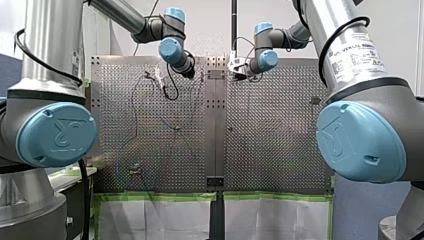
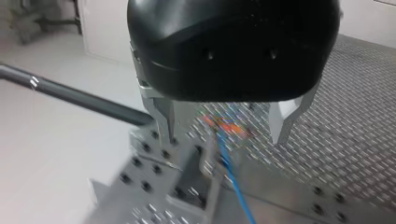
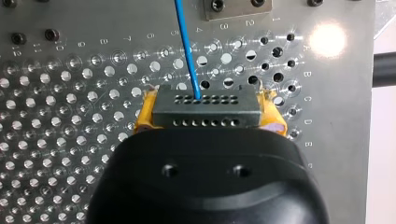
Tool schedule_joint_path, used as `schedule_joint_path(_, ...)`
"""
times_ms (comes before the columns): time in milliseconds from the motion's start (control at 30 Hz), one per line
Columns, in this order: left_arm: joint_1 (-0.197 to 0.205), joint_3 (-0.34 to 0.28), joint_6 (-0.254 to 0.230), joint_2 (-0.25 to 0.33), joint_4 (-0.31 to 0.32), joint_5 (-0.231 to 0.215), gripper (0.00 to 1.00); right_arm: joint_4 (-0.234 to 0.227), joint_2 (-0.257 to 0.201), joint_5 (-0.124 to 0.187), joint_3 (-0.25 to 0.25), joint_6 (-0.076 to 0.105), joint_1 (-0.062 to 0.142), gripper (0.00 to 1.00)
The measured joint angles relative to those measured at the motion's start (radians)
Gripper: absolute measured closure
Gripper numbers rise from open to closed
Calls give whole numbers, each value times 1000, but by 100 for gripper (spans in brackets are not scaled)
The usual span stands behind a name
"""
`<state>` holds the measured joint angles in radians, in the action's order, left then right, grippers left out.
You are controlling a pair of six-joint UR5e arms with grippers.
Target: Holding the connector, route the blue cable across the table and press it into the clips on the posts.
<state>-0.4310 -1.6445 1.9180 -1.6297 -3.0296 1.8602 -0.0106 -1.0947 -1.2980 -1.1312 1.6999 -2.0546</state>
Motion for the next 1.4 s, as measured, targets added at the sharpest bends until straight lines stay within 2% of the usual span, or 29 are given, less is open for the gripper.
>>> schedule_joint_path(133,-32,17,-4,24,28,31,0,1,0,0,0,1,0,100)
schedule_joint_path(233,-57,39,-17,18,28,54,0,1,-1,0,1,4,3,100)
schedule_joint_path(500,-123,100,-41,-30,9,76,0,1,-1,-1,0,9,16,100)
schedule_joint_path(867,-222,191,-75,-130,-17,133,0,1,-1,-1,1,9,19,100)
schedule_joint_path(1067,-235,234,-86,-178,-32,159,0,1,-1,-1,1,9,18,100)
schedule_joint_path(1400,-233,322,-106,-266,-57,202,0,1,0,0,1,9,19,100)
